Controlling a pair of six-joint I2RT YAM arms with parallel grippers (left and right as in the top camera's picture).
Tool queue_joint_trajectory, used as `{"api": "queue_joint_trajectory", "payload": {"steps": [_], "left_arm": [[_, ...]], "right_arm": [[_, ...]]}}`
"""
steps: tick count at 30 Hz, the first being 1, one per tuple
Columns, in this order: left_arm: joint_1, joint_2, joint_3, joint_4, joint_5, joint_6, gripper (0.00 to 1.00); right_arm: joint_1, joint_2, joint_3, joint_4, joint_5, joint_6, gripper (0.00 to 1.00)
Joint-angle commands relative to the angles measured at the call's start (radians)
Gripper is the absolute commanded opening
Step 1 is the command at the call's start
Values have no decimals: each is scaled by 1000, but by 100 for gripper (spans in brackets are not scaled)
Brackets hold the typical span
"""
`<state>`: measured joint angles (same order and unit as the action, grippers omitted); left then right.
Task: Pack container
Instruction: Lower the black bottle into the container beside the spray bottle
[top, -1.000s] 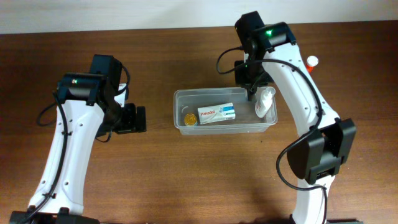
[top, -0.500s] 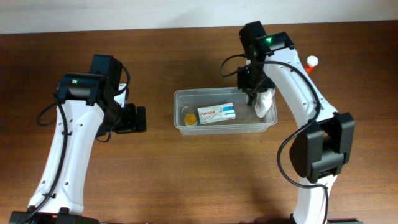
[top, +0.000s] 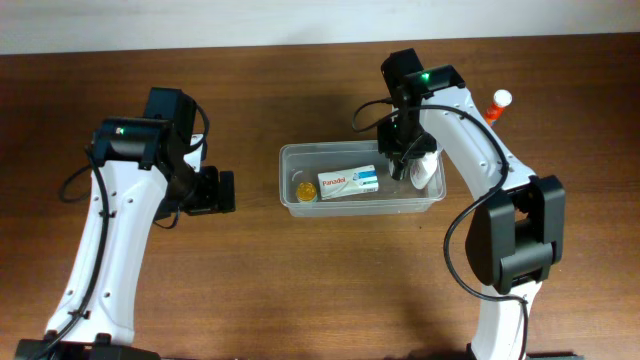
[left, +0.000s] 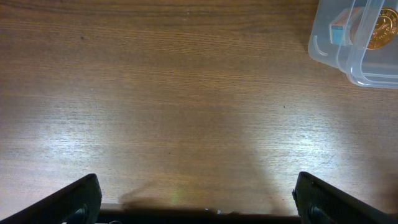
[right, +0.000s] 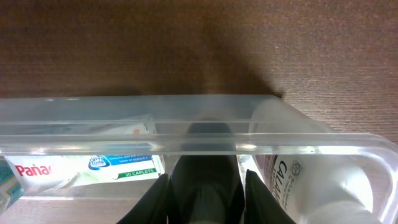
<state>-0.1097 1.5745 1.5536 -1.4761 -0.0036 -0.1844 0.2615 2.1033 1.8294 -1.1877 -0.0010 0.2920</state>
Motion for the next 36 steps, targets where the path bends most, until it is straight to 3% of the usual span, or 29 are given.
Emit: {"api": "queue_joint_trajectory", "payload": {"steps": [1, 31, 32, 33, 36], "left_arm": [[1, -13, -3, 0, 8, -13, 99], [1, -13, -3, 0, 8, -12, 99], [1, -13, -3, 0, 8, -12, 100], [1, -14, -3, 0, 8, -12, 99], [1, -13, -3, 0, 8, -12, 99]], "right_arm": [[-9, -2, -3, 6, -2, 9, 26], [-27, -2, -79, 65, -3, 8, 27], [-27, -2, -79, 63, -3, 8, 28], [-27, -2, -79, 62, -3, 8, 40], [-27, -2, -79, 63, -3, 4, 41]]}}
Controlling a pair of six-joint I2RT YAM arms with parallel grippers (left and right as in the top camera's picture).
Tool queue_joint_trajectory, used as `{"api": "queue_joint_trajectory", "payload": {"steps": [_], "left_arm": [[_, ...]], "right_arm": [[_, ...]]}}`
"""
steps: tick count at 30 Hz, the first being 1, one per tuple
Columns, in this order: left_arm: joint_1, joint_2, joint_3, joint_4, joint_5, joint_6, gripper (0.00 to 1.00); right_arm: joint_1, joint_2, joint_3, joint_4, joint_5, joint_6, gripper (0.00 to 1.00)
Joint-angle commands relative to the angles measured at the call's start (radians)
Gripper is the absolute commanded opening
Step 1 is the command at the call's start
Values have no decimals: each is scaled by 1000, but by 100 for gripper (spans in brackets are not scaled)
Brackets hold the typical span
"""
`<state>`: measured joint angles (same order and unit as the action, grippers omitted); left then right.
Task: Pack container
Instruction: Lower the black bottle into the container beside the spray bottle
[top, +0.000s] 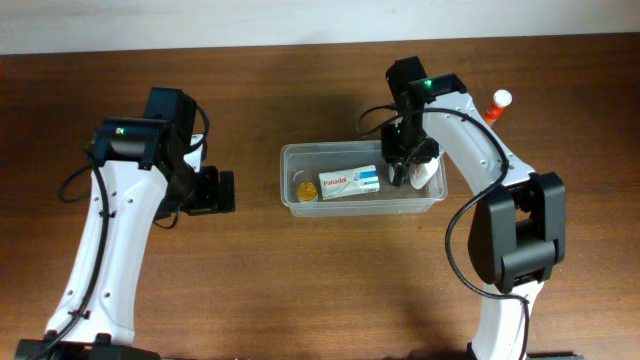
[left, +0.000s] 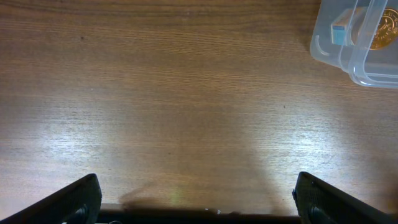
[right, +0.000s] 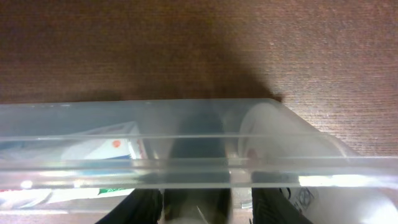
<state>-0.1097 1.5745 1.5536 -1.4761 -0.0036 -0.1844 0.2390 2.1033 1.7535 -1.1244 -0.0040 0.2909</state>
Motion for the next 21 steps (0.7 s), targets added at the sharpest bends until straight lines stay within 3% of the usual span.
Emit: {"api": "queue_joint_trajectory", "payload": {"steps": [1, 21], "left_arm": [[1, -13, -3, 0, 8, -12, 100], [1, -13, -3, 0, 8, -12, 99]], "right_arm": [[-5, -2, -3, 0, 0, 5, 41], [-5, -36, 45, -21, -34, -25, 41]]}}
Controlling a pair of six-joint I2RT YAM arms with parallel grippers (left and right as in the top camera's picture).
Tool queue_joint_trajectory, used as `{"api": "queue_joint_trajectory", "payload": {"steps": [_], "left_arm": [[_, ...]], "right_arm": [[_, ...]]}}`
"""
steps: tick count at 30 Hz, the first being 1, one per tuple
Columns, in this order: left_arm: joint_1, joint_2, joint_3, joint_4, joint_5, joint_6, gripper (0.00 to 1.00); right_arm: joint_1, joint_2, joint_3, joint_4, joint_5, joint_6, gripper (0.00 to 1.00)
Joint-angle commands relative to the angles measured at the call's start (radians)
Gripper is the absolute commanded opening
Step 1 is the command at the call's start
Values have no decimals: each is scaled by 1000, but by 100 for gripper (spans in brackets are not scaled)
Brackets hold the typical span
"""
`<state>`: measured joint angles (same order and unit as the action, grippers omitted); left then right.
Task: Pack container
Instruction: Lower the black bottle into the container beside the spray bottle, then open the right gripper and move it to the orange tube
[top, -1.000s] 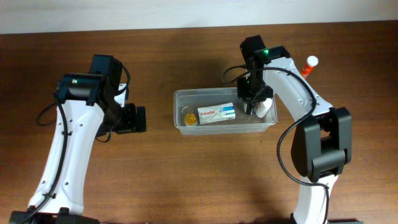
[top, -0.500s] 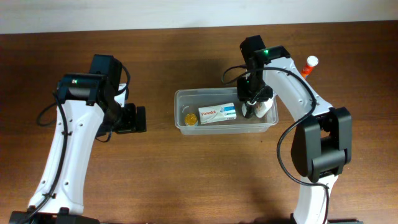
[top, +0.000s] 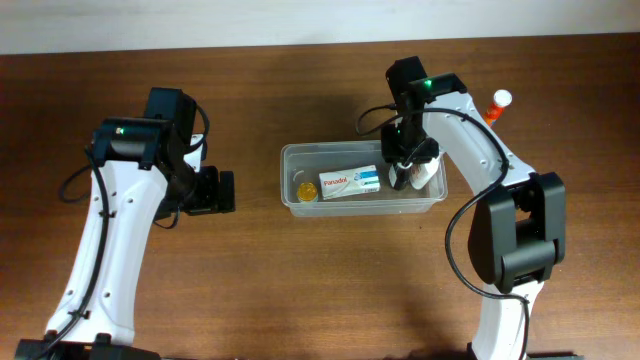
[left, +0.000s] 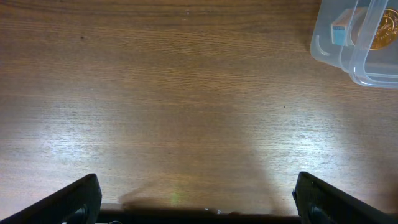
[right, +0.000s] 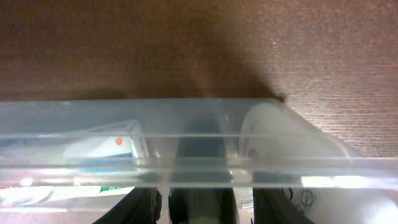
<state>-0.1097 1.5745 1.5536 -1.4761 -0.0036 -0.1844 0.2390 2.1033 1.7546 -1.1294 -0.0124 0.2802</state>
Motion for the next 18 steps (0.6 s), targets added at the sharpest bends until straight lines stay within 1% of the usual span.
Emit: {"api": "queue_joint_trajectory", "payload": {"steps": [1, 7, 12, 16, 18], "left_arm": [[1, -13, -3, 0, 8, -12, 99], [1, -13, -3, 0, 8, -12, 99], [1, -13, -3, 0, 8, -12, 99], [1, -13, -3, 0, 8, -12, 99], [1, -13, -3, 0, 8, -12, 99]], "right_arm": [[-4, -38, 64, -32, -31, -14, 41], [-4, -39, 229, -152, -44, -44, 41], [-5, -39, 433, -269, -45, -97, 41], [-34, -39, 629, -349, -12, -123, 44], [-71, -39, 716, -378, 19, -123, 49]]}}
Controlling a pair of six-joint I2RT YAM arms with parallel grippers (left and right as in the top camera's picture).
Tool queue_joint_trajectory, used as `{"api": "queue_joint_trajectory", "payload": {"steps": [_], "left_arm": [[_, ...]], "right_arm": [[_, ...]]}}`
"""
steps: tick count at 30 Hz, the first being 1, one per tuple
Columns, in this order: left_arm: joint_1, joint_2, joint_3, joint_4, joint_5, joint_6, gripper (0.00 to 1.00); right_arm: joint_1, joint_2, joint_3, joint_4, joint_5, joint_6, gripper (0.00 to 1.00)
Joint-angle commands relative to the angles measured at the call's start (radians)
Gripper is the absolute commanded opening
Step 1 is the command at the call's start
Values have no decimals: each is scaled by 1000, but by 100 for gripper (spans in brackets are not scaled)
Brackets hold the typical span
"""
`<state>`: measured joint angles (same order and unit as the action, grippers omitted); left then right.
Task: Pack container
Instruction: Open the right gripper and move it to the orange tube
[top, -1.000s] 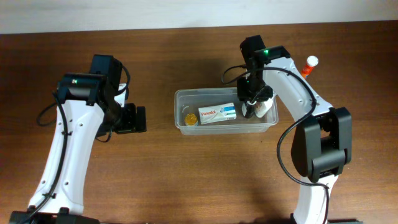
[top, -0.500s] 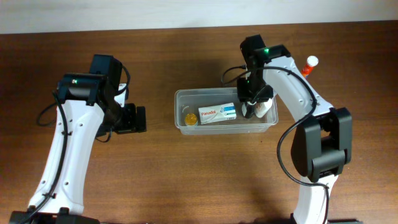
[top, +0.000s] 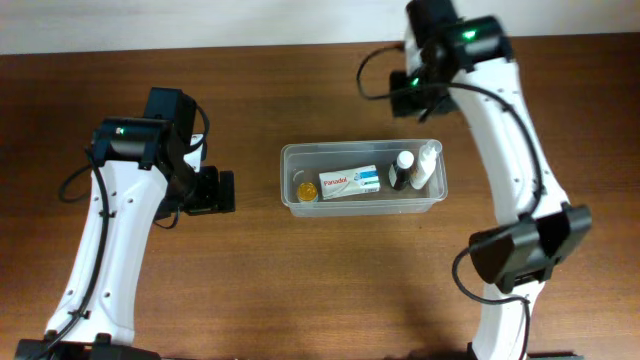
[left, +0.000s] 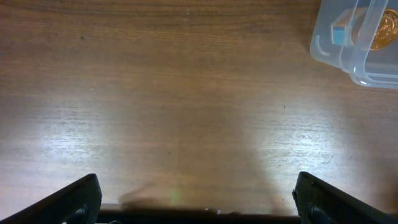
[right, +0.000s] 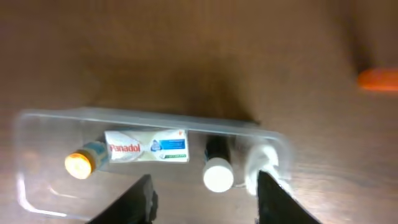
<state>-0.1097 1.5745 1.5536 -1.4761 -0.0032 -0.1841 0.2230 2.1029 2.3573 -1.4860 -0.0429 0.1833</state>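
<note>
The clear plastic container (top: 362, 205) lies at the table's middle. In it are a yellow-capped jar (top: 305, 190), a Panadol box (top: 348, 182), a dark bottle with a white cap (right: 217, 174) standing upright, and a white pump bottle (right: 261, 163) at the right end. My right gripper (right: 205, 190) hangs open and empty high above the container, toward its far side (top: 412, 88). My left gripper (left: 198, 200) is open over bare wood to the left of the container (left: 354, 43).
An orange-and-white item (right: 379, 79) lies on the table beyond the container's right end. The right arm (top: 505, 120) reaches over the far right of the table. The left arm (top: 120, 200) stands at the left.
My right gripper was low inside the container, open around the dark bottle. Now it is raised well above the container and empty. The bottle stands by the pump bottle. The left arm is unchanged.
My right gripper first held the dark bottle down in the container's right end, beside the pump bottle. Then its fingers stood apart from the bottle, still low in the container. Now it is lifted clear, with the bottle left inside.
</note>
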Motion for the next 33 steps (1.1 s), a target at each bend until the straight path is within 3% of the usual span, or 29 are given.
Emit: {"api": "queue_joint_trajectory", "payload": {"steps": [1, 14, 33], "left_arm": [[1, -13, -3, 0, 8, -13, 100], [1, -14, -3, 0, 8, -13, 99], [1, -14, -3, 0, 8, -13, 99]], "right_arm": [[-77, -38, 146, -31, 57, -26, 50], [-377, 37, 158, -6, 51, -128, 54], [-399, 294, 158, 73, 51, -210, 54]]}}
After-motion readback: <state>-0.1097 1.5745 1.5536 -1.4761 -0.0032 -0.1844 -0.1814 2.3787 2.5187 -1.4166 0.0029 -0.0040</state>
